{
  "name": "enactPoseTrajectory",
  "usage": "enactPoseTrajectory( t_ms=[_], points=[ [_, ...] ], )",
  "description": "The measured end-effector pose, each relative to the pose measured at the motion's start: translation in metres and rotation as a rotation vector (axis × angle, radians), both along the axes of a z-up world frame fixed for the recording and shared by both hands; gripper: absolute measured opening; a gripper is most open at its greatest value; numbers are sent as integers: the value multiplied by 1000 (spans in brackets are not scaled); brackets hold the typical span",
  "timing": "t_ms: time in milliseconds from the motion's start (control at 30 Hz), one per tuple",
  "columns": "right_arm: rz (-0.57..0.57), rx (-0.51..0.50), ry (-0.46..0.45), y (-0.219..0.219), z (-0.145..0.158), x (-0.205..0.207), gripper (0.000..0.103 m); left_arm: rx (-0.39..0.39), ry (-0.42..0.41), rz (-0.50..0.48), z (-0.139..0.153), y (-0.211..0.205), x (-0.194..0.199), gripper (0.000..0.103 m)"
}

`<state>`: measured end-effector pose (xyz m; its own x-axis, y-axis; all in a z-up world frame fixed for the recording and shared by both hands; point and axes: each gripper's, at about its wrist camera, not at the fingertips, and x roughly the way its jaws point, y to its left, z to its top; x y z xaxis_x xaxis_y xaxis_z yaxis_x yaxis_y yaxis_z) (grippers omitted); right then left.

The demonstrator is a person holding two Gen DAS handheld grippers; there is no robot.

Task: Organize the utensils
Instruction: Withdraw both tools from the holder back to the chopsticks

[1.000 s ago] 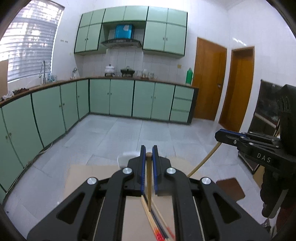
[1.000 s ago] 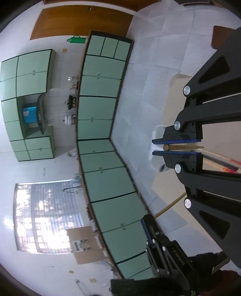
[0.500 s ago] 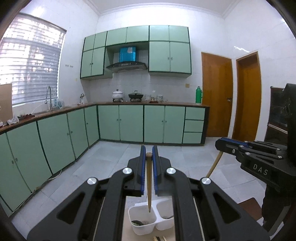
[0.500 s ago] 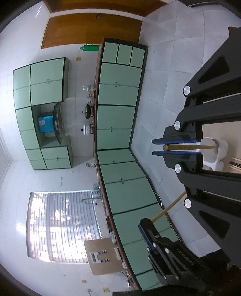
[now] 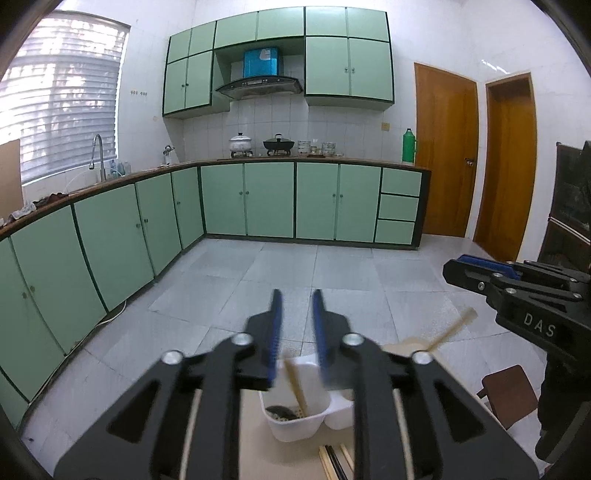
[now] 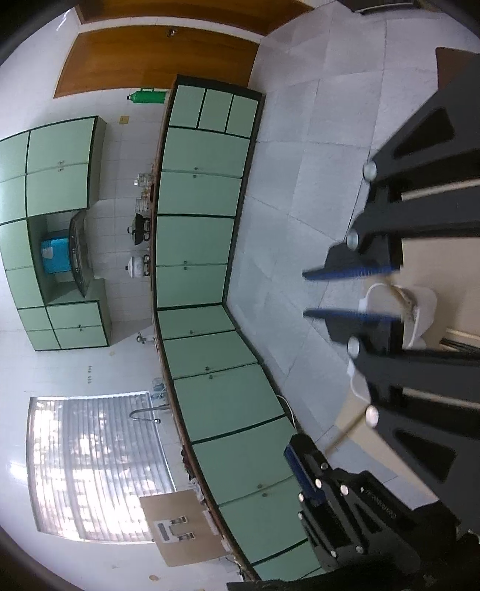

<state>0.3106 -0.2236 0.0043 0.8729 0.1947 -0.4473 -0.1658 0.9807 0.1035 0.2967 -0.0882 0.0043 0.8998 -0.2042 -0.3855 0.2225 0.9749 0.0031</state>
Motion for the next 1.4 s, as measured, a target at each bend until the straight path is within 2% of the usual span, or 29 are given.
enactPoseTrajectory(
  t_ms=[200, 267, 367, 567, 633, 833, 1233, 1400],
  points=[
    [-37, 21, -12, -15, -1, -27, 45, 1, -16, -1, 4, 9, -20, 43],
    [-54, 26, -24, -18, -2, -41, 57, -1, -25, 0, 3, 12, -34, 50],
    [-62, 14, -38, -19, -8, -63, 68, -12, -25, 0, -3, 16, -51, 60],
    [-80, -9, -34, -12, -34, -111, 93, -41, 16, 9, -37, 28, -98, 75],
    [-81, 2, -23, -8, -49, -129, 97, -34, 35, 16, -51, 32, -113, 80],
    [-81, -36, 50, 8, -93, -165, 97, 9, 115, 17, -97, 43, -151, 85],
    [-85, -27, 240, 25, -172, -202, 96, 50, 302, 47, -172, 56, -185, 85],
    [-81, -56, 302, 35, -198, -210, 88, 51, 367, 87, -197, 61, -190, 85]
  ],
)
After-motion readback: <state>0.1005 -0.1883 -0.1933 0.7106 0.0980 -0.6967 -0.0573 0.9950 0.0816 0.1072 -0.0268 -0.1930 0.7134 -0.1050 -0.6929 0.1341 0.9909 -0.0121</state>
